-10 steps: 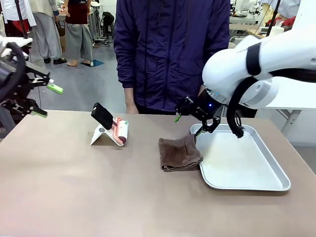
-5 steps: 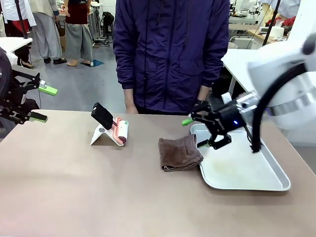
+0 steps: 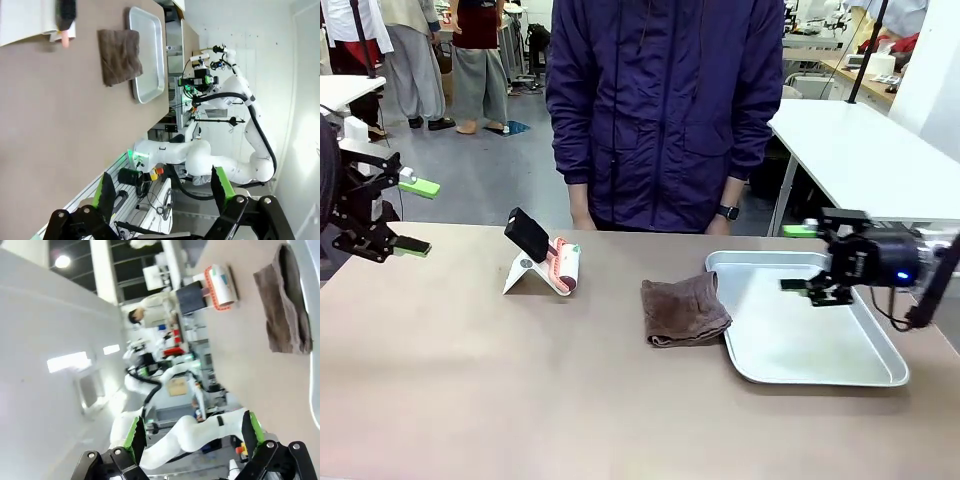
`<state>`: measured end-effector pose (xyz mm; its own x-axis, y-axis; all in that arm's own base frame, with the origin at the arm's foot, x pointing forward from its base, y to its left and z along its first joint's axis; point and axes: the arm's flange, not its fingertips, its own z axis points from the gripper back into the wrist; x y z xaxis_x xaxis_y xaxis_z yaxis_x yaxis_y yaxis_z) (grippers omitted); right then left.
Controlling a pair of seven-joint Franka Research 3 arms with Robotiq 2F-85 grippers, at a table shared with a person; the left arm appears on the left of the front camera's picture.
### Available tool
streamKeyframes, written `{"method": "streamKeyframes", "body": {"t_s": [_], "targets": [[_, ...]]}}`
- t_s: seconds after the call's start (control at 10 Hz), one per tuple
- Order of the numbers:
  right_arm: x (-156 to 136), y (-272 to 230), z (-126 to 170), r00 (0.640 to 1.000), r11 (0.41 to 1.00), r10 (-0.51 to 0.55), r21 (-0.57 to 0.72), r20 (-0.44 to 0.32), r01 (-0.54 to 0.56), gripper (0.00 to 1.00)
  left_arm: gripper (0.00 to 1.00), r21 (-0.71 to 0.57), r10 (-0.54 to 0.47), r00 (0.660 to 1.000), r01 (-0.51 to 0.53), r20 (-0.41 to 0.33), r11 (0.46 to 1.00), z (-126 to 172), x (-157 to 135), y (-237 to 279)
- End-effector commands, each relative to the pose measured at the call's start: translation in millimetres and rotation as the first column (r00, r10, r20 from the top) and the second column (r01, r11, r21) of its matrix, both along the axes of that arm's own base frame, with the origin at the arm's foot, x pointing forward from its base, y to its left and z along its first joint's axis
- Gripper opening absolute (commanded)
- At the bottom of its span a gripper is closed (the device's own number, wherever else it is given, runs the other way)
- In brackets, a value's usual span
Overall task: Clean the surface of the table.
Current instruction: Return the Lint Roller and towel to their original positions.
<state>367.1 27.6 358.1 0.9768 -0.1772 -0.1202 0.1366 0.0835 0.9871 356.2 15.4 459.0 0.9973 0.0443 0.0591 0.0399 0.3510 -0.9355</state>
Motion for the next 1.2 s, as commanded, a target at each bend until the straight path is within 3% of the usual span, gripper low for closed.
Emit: {"method": "streamKeyframes", "body": {"t_s": [0.0, 0.1, 0.3, 0.4, 1.1], "targets": [[-33, -43, -30, 0.995, 0.993, 0.093, 0.067, 0.039, -0.096, 1.0, 1.0, -0.066, -0.06, 0.998, 0.063, 0.036, 0.996, -16, 17, 31], [-39, -62, -35, 0.999, 0.994, 0.037, 0.1, 0.038, -0.041, 1.0, 1.0, -0.072, -0.045, 0.999, 0.047, 0.024, 0.996, -23, 17, 48], [-54, -80, -41, 0.994, 0.985, -0.047, 0.171, 0.099, 0.029, 1.0, 1.0, -0.031, 0.082, 0.997, -0.082, 0.0, 0.996, -42, 20, 77], [-29, -71, -33, 1.0, 0.993, 0.018, 0.113, 0.024, -0.02, 1.0, 1.0, -0.045, 0.013, 1.0, -0.013, 0.008, 0.999, -29, 14, 48], [-29, -71, -33, 1.0, 0.993, 0.018, 0.113, 0.024, -0.02, 1.0, 1.0, -0.045, 0.013, 1.0, -0.013, 0.008, 0.999, -29, 14, 48]]}}
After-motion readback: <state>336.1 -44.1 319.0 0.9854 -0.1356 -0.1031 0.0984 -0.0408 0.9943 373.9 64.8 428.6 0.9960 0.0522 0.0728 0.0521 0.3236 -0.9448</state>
